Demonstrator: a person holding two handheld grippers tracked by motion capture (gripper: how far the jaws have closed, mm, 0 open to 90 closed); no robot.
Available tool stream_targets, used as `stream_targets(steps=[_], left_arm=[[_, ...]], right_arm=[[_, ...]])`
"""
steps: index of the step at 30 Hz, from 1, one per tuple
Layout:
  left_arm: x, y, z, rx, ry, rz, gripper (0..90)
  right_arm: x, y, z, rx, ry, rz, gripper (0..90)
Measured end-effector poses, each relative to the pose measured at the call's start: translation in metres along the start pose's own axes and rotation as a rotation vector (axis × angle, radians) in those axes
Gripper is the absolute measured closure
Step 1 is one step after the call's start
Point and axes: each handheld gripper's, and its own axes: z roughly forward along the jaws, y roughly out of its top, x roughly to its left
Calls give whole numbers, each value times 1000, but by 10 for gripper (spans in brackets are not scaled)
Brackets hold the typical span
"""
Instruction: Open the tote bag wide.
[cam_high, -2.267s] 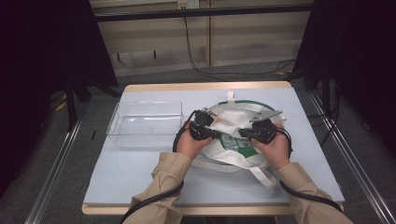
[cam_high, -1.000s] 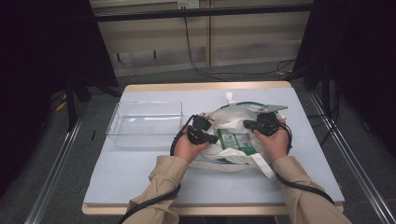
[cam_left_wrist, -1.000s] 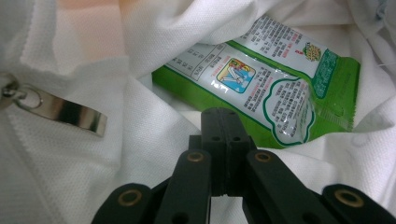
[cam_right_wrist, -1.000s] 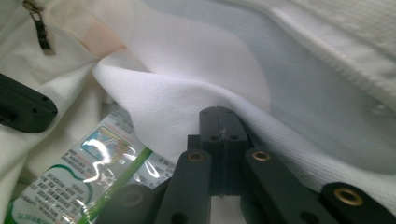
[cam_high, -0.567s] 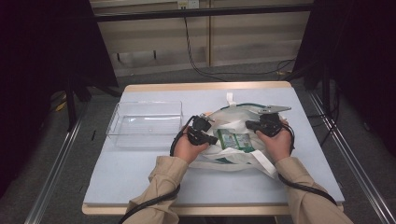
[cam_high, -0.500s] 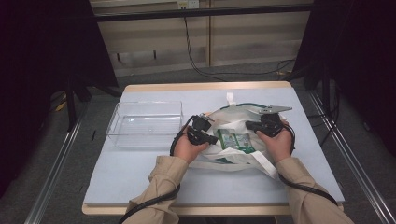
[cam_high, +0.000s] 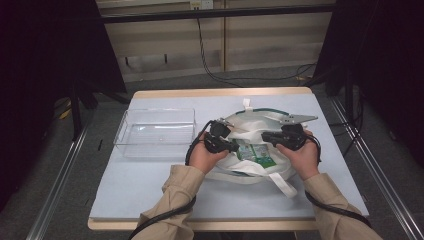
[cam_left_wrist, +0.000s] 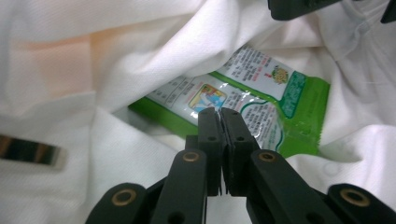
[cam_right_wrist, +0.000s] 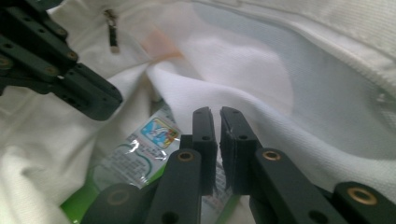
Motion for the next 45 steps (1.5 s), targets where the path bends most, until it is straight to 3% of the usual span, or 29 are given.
stream_targets(steps=[3,6,7,8,9,19,23,28,32,34,35,40,41,42,43,45], left_arm=[[-2,1,2,-7,-5,-10,878],[-1,2,2,14,-10,17,877],[-3,2,3,-3,-7,-7,877],[-4,2,4,-12,-12,-5,877],[-3,3,3,3,-13,14,877],[-5,-1,10,14,-18,-12,868],[-4,-1,11,34,-19,13,867],[-5,0,10,26,-20,14,861],[-8,-2,11,11,-24,-7,859],[-8,-3,11,23,-28,6,859],[-9,-4,12,11,-32,-10,858],[-10,-8,13,32,-34,16,858],[-12,-8,13,24,-34,-1,858],[-11,-9,13,32,-34,15,858],[-12,-10,13,19,-33,-5,859],[-11,-11,13,30,-35,17,858]], right_arm=[[6,1,-5,1,16,-10,834],[11,4,-7,12,28,-41,831],[12,5,-7,14,31,-52,829],[13,6,-8,19,25,-59,825],[13,6,-9,17,26,-53,822],[14,-10,-16,33,24,-38,803],[13,-21,-17,40,22,-22,794],[11,-33,-18,49,24,-8,763],[13,-38,-19,54,22,-19,736],[15,-39,-20,57,21,-22,724],[15,-41,-21,61,17,-28,714],[18,-47,-22,66,9,-23,671],[18,-47,-22,74,13,-20,656],[18,-47,-22,87,17,-27,647],[19,-47,-22,84,15,-28,642],[19,-48,-23,81,15,-26,633]])
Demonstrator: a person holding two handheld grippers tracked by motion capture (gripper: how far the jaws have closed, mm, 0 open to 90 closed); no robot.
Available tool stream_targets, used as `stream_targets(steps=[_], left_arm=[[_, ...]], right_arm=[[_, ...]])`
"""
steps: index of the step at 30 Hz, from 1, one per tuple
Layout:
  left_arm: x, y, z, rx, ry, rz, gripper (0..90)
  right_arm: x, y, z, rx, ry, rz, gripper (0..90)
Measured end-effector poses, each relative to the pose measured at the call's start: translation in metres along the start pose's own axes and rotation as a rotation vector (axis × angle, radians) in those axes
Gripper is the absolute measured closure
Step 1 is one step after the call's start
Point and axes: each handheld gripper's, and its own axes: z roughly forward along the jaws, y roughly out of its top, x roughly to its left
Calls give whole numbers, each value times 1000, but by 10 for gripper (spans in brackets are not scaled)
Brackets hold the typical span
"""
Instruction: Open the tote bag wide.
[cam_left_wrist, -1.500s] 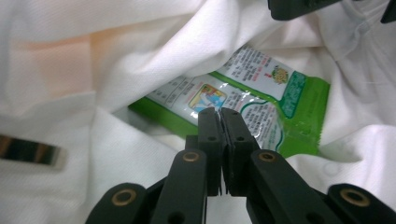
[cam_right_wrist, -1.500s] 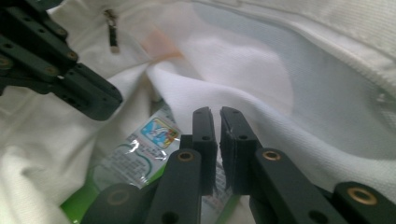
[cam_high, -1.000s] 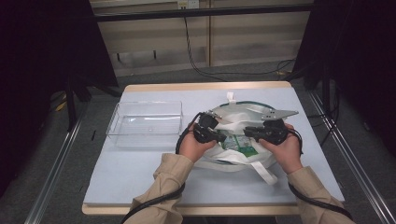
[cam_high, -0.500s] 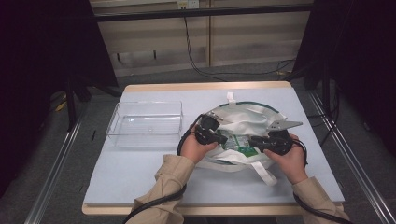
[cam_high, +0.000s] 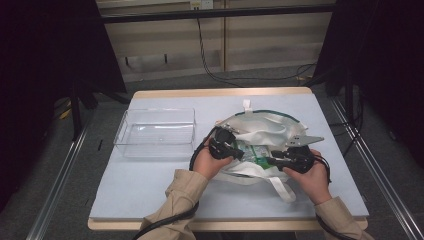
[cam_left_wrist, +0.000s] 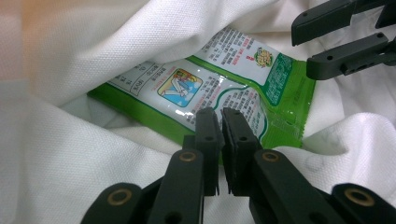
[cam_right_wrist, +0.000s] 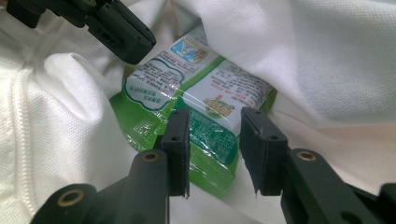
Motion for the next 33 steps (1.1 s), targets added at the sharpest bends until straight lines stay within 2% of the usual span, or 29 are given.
stream_targets(steps=[3,5,6,14,17,22,24,25,26,31,32,33], left_arm=[[-2,-2,1,-6,5,-8,858],[-2,-2,2,-2,6,4,858],[-2,-3,2,-10,4,-6,859],[-3,-2,2,5,6,14,859],[-4,-2,3,-1,7,10,859],[-6,-1,3,2,9,16,859],[-7,-1,3,-1,9,15,859],[-6,0,2,4,7,28,857],[-7,0,3,-7,8,13,857],[-8,2,1,-3,12,41,848],[-9,3,2,-12,7,27,846],[-9,3,2,-14,4,37,846]], right_arm=[[0,-2,-1,13,-10,-5,610],[0,-4,0,15,-11,-1,599],[0,-5,0,24,-11,-2,595],[1,-9,4,57,-15,-9,579],[-1,-11,6,65,-7,9,582],[0,-14,10,99,6,10,653],[0,-15,11,104,1,10,745],[1,-15,11,114,-7,6,835],[1,-15,11,117,-12,3,890],[2,-13,11,118,-8,34,900],[2,-13,11,110,-7,45,900],[1,-13,10,104,-2,55,900]])
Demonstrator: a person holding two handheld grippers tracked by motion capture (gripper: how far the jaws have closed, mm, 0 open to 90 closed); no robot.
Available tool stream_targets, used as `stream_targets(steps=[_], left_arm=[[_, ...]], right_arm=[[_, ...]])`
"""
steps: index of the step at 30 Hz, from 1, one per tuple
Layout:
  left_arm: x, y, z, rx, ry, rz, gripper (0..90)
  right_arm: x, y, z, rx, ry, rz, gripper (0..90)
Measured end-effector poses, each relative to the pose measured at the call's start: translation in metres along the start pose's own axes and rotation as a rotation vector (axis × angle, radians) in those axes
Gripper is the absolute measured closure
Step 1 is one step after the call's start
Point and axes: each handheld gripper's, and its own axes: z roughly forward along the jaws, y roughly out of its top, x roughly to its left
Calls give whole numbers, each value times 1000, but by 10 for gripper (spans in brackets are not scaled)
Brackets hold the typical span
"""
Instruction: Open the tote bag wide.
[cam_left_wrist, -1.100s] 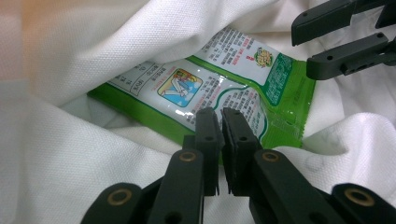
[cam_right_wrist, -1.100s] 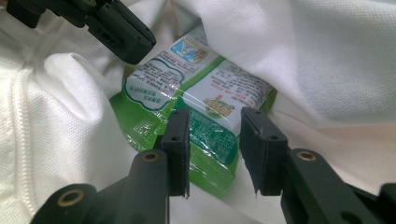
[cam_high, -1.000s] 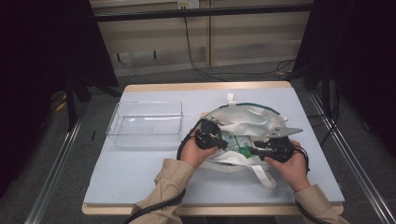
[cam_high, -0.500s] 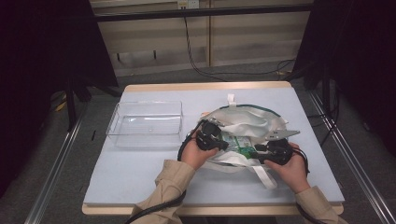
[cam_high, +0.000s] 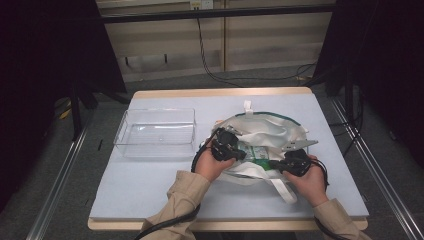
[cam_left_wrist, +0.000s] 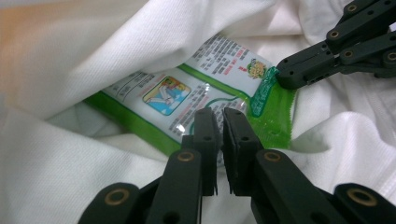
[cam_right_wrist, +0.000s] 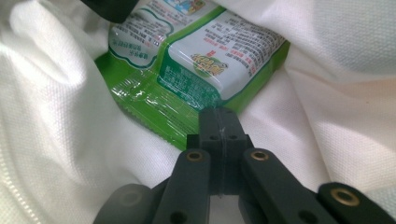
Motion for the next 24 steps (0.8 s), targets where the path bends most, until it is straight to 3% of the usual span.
stream_targets(steps=[5,10,15,17,20,22,24], left_arm=[[-2,2,0,-8,-5,-3,838],[-3,1,-5,-15,-16,5,813],[-1,0,-12,-32,-10,24,706],[-2,-1,-13,-47,0,13,641],[-1,-1,-14,-39,7,28,560],[-1,-3,-13,-38,21,45,531],[-1,-3,-12,-43,15,34,511]], right_arm=[[-5,4,-8,-72,21,48,900],[-8,7,-12,-104,42,85,900],[-9,13,-17,-138,54,98,900],[-9,15,-18,-148,60,99,900],[-9,17,-19,-154,66,102,900],[-10,19,-20,-166,75,107,900],[-10,20,-20,-173,83,111,900]])
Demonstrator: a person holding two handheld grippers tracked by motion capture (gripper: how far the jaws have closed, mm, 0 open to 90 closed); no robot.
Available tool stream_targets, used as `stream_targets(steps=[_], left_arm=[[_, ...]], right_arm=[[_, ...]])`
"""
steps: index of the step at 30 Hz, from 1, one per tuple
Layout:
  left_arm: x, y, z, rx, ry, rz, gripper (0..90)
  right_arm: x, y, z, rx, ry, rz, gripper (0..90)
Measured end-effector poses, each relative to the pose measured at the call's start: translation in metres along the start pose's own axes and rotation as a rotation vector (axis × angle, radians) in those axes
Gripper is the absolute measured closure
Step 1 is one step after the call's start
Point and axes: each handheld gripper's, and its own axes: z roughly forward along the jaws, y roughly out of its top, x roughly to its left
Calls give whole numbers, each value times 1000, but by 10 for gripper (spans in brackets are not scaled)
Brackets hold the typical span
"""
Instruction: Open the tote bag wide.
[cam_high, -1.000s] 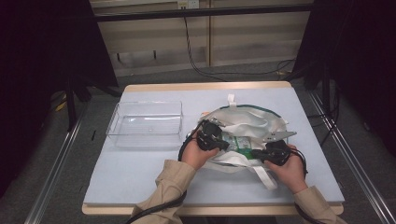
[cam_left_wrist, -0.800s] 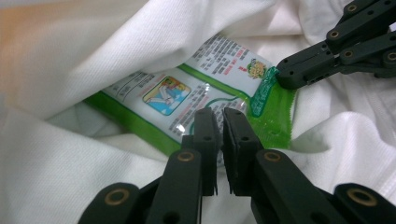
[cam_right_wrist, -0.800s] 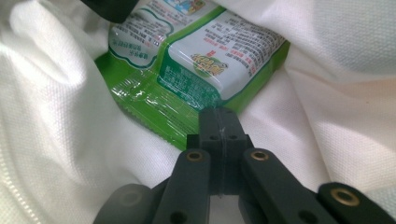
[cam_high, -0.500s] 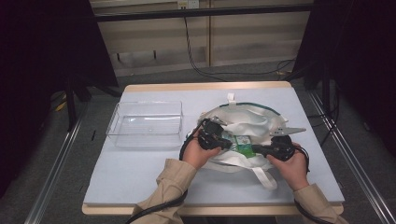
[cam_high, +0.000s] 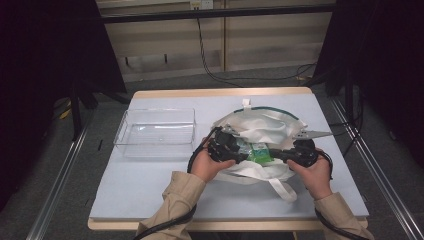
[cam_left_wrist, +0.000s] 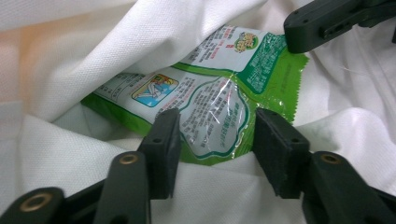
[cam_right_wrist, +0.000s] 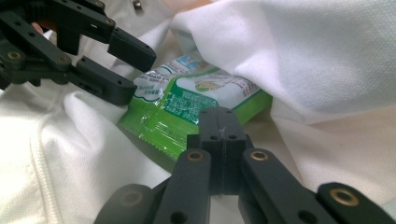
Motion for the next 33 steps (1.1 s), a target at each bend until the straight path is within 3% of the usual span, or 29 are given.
stream_targets(steps=[4,13,24,29,31,33], left_arm=[[1,-1,0,0,0,1,463],[-2,-4,0,16,-8,22,458],[-3,-8,-1,1,-14,18,416],[-3,-9,1,9,-3,18,353],[-3,-9,2,-4,-2,-6,334],[-2,-9,2,5,-1,1,332]], right_arm=[[-1,1,-1,-17,11,13,900],[-2,4,-2,-45,8,25,900],[-4,5,-1,-62,0,37,900],[-6,7,-1,-106,-2,49,900],[-5,9,0,-75,5,40,900],[-3,9,2,-47,0,26,900]])
